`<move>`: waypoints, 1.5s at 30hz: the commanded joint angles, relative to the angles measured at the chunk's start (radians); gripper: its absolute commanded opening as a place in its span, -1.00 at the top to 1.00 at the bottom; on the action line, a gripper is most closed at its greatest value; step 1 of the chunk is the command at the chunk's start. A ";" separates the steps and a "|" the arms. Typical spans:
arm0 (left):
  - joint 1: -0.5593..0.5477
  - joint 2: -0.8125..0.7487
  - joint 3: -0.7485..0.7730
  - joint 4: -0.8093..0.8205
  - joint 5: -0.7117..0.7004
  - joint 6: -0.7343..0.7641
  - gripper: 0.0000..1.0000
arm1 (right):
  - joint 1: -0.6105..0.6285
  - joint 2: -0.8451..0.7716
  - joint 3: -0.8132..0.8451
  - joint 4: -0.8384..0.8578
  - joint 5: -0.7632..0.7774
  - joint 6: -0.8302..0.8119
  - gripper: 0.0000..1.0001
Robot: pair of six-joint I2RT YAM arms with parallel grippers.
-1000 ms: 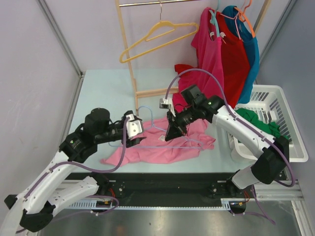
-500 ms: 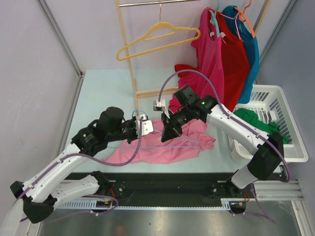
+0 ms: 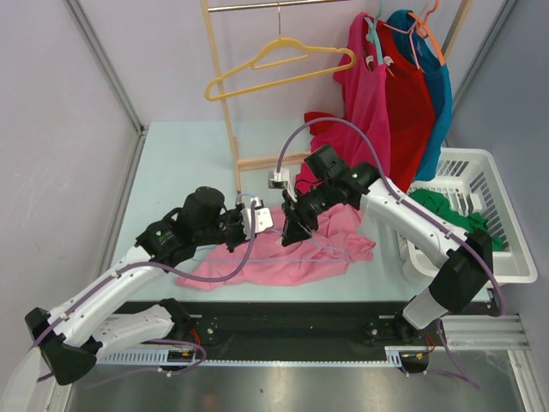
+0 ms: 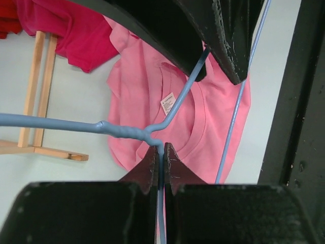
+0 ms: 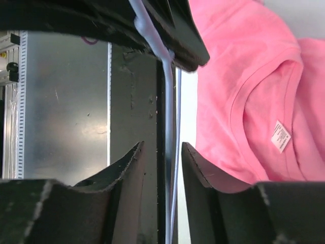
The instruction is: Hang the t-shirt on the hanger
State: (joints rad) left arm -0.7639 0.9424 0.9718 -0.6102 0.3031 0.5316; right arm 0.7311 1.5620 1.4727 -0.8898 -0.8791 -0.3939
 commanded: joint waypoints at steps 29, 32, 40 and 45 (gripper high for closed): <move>0.294 -0.117 -0.067 -0.126 0.291 0.057 -0.12 | -0.252 -0.054 -0.006 -0.191 0.051 -0.374 1.00; 0.308 -0.108 -0.097 -0.106 0.289 0.087 -0.12 | -0.292 -0.054 -0.032 -0.256 0.072 -0.451 1.00; 0.308 0.047 -0.139 0.000 0.245 0.180 -0.10 | -0.340 -0.010 -0.061 -0.276 0.092 -0.505 1.00; 0.308 0.140 -0.153 0.053 0.231 0.278 -0.07 | -0.343 0.019 -0.074 -0.204 0.108 -0.474 1.00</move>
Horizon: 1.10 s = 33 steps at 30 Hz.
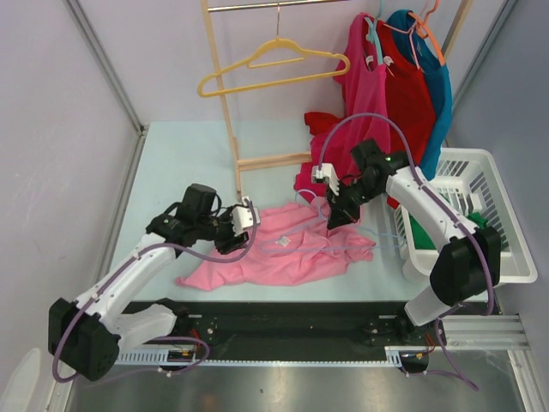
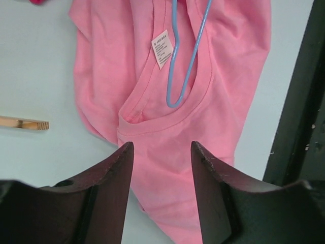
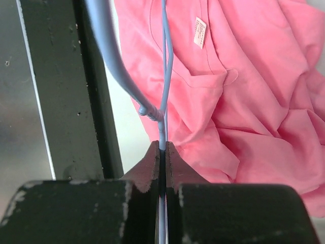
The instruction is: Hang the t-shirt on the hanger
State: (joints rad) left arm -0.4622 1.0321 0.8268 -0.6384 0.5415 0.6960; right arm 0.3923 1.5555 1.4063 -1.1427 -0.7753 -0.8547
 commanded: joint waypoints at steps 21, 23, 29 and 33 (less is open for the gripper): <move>0.007 0.362 -0.011 0.240 -0.118 0.313 0.38 | 0.052 0.098 -0.046 0.247 -0.001 0.120 1.00; 0.007 0.368 -0.002 0.220 -0.095 0.326 0.59 | 0.054 0.110 -0.043 0.259 -0.010 0.131 1.00; 0.005 0.370 0.072 0.068 -0.041 0.385 0.99 | 0.053 0.141 -0.027 0.297 -0.028 0.167 1.00; 0.007 0.345 0.112 0.028 -0.018 0.379 0.99 | 0.060 0.156 -0.027 0.325 -0.039 0.186 1.00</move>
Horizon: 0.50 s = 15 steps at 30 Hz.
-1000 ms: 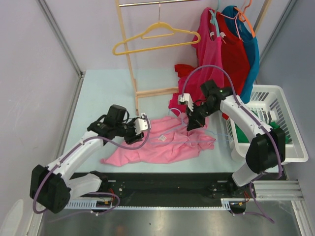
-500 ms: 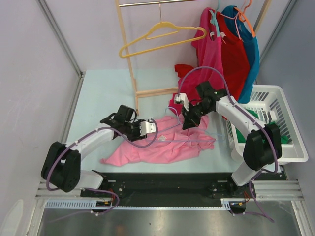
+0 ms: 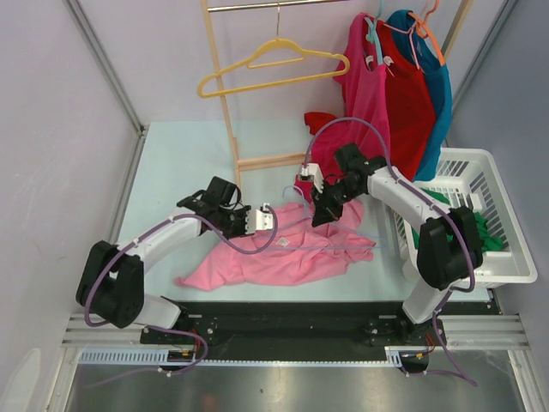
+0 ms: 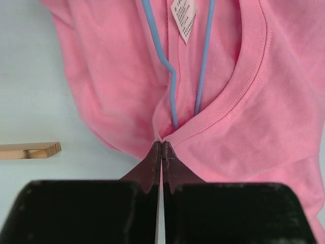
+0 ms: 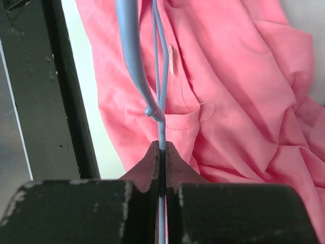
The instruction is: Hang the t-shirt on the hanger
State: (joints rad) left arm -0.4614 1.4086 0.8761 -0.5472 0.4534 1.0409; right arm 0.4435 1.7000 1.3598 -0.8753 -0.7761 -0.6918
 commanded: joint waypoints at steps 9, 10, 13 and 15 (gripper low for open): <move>0.004 -0.066 0.087 -0.073 0.083 -0.007 0.99 | 0.060 0.029 -0.004 0.208 -0.104 0.139 1.00; 0.006 -0.077 0.090 -0.077 0.084 -0.013 0.99 | 0.063 0.032 -0.007 0.237 -0.109 0.152 1.00; 0.006 -0.102 0.113 -0.098 0.094 -0.024 0.99 | 0.089 0.052 -0.008 0.278 -0.133 0.182 1.00; 0.006 -0.115 0.132 -0.117 0.103 -0.025 0.99 | 0.104 0.061 -0.013 0.309 -0.150 0.211 1.00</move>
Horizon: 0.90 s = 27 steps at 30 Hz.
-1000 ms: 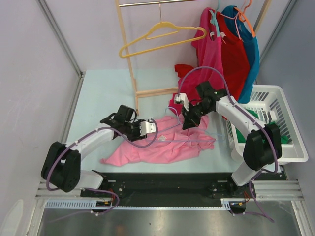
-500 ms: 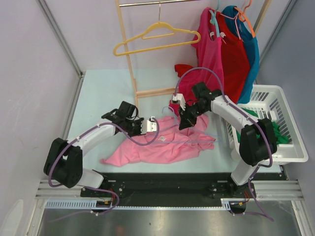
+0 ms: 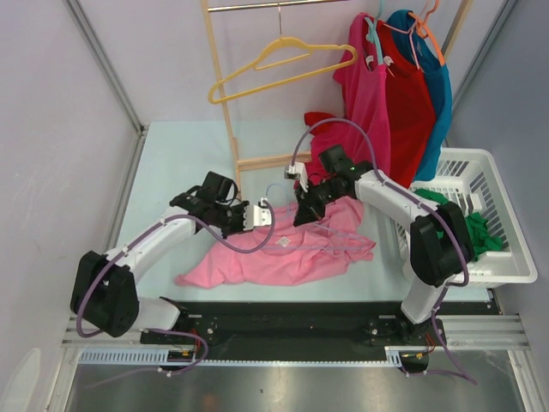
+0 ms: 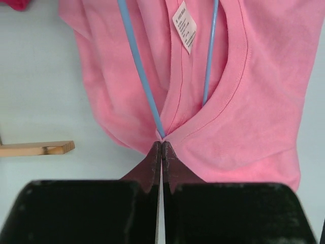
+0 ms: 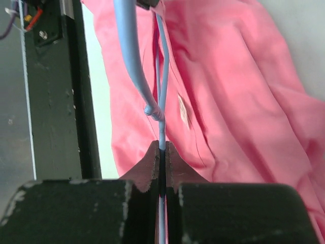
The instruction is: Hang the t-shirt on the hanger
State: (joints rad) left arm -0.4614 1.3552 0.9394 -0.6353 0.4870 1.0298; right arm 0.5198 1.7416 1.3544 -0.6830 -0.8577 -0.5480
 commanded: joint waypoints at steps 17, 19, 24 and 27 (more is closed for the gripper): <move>-0.031 -0.212 0.090 -0.087 0.090 -0.128 0.99 | 0.141 0.079 -0.032 0.516 -0.164 0.370 1.00; -0.031 -0.232 0.085 -0.083 0.078 -0.152 0.99 | 0.155 0.087 -0.032 0.557 -0.176 0.397 1.00; -0.029 -0.336 0.038 -0.060 0.012 -0.189 0.48 | 0.167 0.076 -0.044 0.617 -0.193 0.436 1.00; -0.020 -0.378 -0.008 -0.055 -0.034 -0.168 0.03 | 0.169 0.065 -0.044 0.625 -0.196 0.436 1.00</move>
State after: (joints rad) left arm -0.4847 1.0424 0.9710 -0.7105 0.4931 0.8684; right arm 0.6880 1.8290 1.3079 -0.1616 -1.0119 -0.1413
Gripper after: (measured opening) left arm 0.411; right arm 0.025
